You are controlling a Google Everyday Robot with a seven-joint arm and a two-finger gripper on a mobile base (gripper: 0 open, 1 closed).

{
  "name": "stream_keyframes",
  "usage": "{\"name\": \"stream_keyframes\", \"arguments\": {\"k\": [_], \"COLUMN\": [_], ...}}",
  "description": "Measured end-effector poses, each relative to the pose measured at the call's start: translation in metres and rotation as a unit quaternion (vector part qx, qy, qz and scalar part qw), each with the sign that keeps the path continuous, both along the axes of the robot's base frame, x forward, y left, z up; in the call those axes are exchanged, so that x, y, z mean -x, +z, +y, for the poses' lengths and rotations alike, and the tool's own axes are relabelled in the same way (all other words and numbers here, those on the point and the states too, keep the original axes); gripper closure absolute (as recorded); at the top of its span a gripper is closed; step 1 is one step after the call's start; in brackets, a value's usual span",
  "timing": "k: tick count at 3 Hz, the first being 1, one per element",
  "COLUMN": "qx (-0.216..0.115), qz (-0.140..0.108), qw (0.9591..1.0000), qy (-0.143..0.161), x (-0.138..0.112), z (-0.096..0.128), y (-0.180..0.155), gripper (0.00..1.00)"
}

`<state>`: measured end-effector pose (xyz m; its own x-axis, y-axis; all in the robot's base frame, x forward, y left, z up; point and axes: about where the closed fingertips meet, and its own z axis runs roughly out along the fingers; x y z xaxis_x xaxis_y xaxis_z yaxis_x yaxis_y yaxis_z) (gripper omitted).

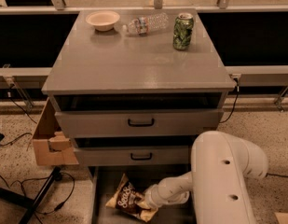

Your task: Pick brown chip bag from bottom drawer and place on counter

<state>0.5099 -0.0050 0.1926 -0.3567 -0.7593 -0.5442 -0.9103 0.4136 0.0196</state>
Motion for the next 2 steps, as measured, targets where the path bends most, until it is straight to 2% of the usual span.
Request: {"name": "stream_keyframes", "arguments": {"k": [2], "qx": [0.007], "qz": [-0.011], "qw": [0.9994], "qy": [0.033], "x": [0.072], "z": [-0.030], "y": [0.093], "gripper": [1.00]}}
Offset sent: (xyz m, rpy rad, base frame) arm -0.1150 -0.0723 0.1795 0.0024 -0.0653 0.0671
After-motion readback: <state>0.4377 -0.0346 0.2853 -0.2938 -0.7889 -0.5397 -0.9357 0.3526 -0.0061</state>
